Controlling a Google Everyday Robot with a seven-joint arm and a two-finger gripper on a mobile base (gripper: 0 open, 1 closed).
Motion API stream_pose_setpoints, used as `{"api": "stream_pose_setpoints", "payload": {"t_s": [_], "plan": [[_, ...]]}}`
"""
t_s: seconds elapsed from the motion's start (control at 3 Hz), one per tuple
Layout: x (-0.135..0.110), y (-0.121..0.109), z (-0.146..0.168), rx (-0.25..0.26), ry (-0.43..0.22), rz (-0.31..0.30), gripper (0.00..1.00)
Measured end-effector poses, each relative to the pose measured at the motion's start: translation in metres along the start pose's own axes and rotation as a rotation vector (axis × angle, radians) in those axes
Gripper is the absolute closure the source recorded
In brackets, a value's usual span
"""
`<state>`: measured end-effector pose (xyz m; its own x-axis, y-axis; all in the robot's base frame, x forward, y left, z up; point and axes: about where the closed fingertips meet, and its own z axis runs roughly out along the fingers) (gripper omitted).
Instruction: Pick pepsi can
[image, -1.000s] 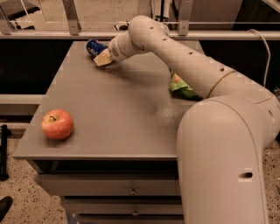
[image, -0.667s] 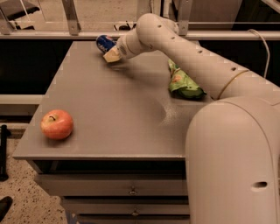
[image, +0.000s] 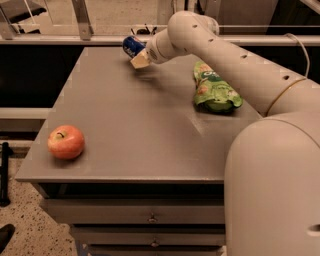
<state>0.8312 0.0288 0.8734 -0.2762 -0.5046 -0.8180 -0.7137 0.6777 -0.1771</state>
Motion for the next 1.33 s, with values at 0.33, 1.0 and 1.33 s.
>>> {"api": "stream_pose_setpoints", "payload": {"t_s": [0.33,1.0,1.33], "plan": [[0.008,-0.007,-0.012,0.01,0.016,-0.001,1.0],[0.015,0.005,-0.066,-0.145,0.011,-0.095,1.0],[0.009,0.052,-0.101,-0.353,-0.043,-0.196,1.0]]}}
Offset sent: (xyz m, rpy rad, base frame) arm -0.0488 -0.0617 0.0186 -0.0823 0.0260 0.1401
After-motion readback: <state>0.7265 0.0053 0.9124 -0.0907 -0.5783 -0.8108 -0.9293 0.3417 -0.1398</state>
